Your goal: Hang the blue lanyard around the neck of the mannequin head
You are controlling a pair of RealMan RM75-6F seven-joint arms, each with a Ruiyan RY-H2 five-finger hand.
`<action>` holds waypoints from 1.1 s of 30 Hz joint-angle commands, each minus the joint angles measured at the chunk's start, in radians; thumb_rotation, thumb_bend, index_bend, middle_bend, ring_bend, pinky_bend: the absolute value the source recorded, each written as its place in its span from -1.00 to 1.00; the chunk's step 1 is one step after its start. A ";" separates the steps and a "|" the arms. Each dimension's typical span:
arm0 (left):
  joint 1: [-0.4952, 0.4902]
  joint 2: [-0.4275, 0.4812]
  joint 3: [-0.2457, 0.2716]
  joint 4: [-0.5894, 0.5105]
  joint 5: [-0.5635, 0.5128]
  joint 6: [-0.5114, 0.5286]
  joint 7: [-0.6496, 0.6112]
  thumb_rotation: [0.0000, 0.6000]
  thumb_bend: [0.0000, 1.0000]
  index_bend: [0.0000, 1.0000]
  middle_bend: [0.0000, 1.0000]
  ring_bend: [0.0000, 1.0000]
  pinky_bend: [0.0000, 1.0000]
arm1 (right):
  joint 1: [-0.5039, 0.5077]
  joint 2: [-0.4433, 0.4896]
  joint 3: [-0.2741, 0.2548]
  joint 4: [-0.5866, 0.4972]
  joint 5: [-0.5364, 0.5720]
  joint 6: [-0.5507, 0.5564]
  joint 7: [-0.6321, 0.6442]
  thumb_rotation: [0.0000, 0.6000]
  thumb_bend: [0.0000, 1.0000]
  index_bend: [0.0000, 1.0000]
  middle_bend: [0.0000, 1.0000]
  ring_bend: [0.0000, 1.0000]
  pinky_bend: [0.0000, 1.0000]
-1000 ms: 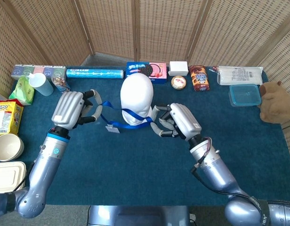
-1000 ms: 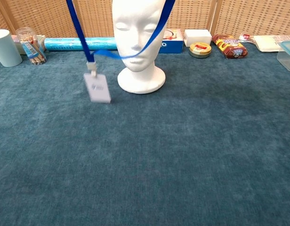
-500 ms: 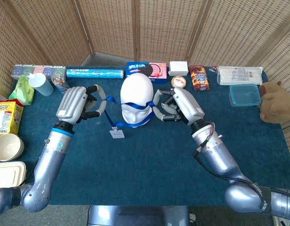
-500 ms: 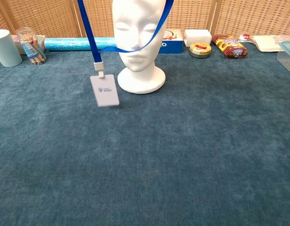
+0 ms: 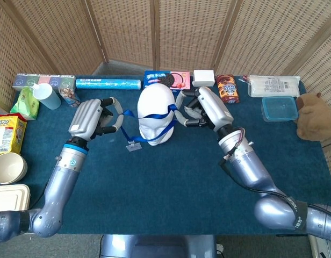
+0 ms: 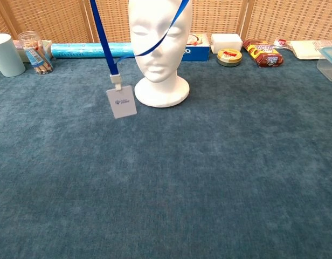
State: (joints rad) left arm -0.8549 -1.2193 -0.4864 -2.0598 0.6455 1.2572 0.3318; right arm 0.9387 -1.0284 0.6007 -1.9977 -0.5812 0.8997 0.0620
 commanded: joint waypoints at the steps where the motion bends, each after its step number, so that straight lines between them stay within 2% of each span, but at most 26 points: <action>1: -0.009 -0.014 -0.003 0.017 -0.012 0.000 -0.010 0.89 -0.11 0.22 1.00 1.00 1.00 | 0.020 -0.008 -0.005 0.022 0.019 -0.005 -0.003 1.00 -0.02 0.29 1.00 1.00 1.00; 12: -0.041 -0.081 -0.029 0.120 -0.096 -0.015 -0.054 0.89 -0.11 0.22 1.00 1.00 1.00 | 0.086 -0.034 -0.027 0.124 0.096 -0.026 -0.021 1.00 -0.01 0.30 1.00 1.00 1.00; 17: -0.070 -0.112 -0.058 0.169 -0.151 -0.023 -0.064 0.89 -0.11 0.22 1.00 1.00 1.00 | 0.119 -0.055 -0.038 0.177 0.125 -0.049 -0.027 1.00 -0.01 0.30 1.00 1.00 1.00; 33: -0.151 -0.197 -0.103 0.289 -0.269 -0.031 -0.040 0.89 -0.12 0.22 1.00 1.00 1.00 | 0.219 -0.117 -0.063 0.341 0.210 -0.087 -0.073 1.00 0.00 0.31 1.00 1.00 1.00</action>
State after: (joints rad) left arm -1.0015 -1.4113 -0.5867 -1.7767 0.3815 1.2275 0.2901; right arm 1.1512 -1.1409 0.5395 -1.6657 -0.3783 0.8152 -0.0064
